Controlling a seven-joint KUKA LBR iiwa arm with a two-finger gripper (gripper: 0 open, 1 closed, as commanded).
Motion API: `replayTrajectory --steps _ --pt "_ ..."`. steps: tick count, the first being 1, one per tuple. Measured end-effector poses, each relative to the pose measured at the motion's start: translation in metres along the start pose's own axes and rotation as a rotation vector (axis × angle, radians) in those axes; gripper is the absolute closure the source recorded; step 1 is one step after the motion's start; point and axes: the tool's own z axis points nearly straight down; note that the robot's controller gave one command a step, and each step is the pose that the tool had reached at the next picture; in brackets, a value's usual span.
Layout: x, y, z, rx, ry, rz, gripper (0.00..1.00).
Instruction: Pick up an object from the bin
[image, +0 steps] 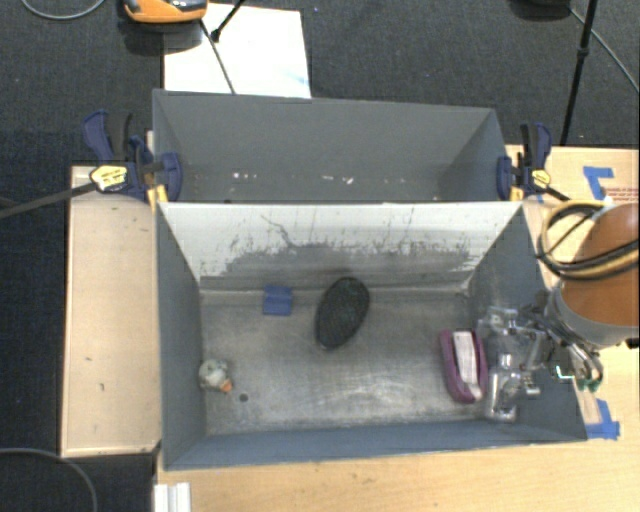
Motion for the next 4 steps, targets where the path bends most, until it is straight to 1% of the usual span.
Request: replayTrajectory --steps 1,2,3,4 --pt "-0.055 0.059 0.053 -0.002 -0.008 0.196 0.00" --pt "-0.068 0.019 0.051 -0.008 0.002 0.382 0.00" --pt "-0.069 0.015 0.050 -0.001 -0.007 0.376 1.00" --pt "-0.068 0.014 0.050 0.001 -0.006 0.373 0.00"
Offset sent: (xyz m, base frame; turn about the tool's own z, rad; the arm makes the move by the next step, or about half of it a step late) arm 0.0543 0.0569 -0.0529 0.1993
